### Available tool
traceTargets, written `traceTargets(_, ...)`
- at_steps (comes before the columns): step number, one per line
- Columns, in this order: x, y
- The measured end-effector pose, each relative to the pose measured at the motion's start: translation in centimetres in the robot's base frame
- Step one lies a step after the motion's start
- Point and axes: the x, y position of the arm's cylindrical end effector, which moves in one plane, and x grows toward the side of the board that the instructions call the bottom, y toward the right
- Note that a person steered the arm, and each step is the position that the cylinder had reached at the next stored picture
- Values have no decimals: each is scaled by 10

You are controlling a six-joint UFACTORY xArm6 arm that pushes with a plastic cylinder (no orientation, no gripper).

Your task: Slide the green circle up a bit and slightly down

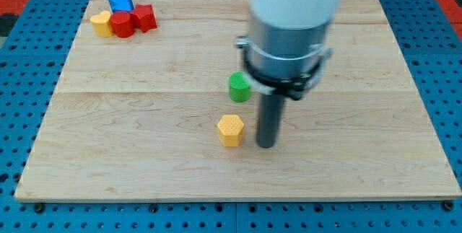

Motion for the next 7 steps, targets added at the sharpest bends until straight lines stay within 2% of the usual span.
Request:
traceTargets(1,0,-71)
traceTargets(2,1,-59)
traceTargets(3,-38,3)
traceTargets(4,-78,17)
traceTargets(6,-85,-20)
traceTargets(7,-94,-15)
